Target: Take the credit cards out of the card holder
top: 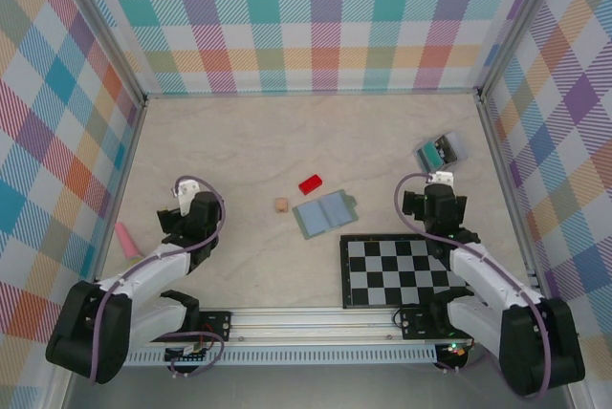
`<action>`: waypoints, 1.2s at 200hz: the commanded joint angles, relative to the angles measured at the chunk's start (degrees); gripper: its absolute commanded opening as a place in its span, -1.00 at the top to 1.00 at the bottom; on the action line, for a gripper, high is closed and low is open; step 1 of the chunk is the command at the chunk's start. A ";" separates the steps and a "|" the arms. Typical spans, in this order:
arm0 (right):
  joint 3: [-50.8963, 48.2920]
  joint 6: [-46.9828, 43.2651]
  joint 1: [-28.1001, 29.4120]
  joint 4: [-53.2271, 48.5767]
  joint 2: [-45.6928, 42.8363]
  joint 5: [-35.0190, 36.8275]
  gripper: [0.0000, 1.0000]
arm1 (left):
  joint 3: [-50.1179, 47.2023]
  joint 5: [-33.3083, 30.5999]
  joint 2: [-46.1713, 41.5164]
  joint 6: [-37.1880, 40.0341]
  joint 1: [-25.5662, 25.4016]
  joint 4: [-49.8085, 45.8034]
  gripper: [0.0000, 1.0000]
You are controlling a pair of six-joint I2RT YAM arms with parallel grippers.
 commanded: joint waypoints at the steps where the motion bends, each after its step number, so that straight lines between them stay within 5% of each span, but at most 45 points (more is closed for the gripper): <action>1: -1.28 -2.67 -0.36 10.92 2.76 -2.06 -1.00 | -1.75 8.71 -0.88 6.61 2.59 16.13 -1.00; 100: -1.55 -6.55 -4.39 27.02 11.44 -15.41 -1.00 | -4.80 26.11 7.90 9.41 9.01 36.58 -1.00; 179: -0.57 -9.78 -6.72 38.91 20.04 -21.74 -1.00 | -2.77 30.04 22.01 10.62 10.99 49.02 -1.00; 240: 1.02 -8.22 -9.27 43.30 27.53 -24.71 -1.00 | 1.55 29.00 27.05 10.22 10.99 45.00 -1.00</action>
